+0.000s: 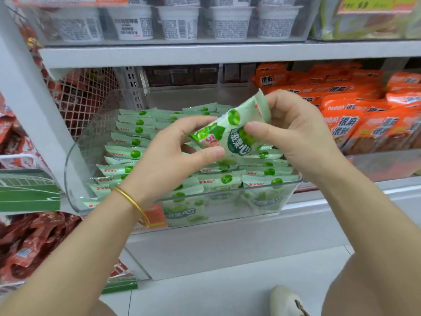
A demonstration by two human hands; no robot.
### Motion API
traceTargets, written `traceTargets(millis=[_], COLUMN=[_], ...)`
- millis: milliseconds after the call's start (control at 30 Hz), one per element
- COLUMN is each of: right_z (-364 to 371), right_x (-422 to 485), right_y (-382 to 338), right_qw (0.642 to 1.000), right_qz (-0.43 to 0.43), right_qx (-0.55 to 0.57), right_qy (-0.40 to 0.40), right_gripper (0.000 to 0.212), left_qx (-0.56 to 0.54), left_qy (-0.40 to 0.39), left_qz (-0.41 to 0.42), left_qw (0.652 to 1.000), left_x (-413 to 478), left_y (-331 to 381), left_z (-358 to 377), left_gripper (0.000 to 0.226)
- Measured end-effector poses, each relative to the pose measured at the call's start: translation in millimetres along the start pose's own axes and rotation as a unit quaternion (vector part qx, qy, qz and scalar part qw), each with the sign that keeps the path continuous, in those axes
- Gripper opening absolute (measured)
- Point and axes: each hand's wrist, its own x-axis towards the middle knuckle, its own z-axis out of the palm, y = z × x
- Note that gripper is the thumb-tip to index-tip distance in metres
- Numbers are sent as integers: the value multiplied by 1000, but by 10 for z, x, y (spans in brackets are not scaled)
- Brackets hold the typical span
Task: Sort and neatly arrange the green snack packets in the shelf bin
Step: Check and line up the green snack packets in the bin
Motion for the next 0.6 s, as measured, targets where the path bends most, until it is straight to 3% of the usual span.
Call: traceTargets(millis=[100,200,433,600], right_z=[-52,-62,27,83], right_x=[-53,-119,-146,-94], right_y=[-2,55,64,-30], right_qw=[998,996,990,946], right_qz=[36,75,59,-16], right_qx=[50,56,-110,-300], right_qy=[13,3,-71,-121], right_gripper=[19,23,17,17], left_qx=[77,174,230,195], left_qy=[-32,0,13,37], left_qz=[-15,-25,-38,-43], left_qw=[996,984,972,979], left_x=[-38,-91,-120,-78], left_y=[-33,-39,-78,-87], left_z=[-68,-109,-62,3], left_gripper=[53,53,45,43])
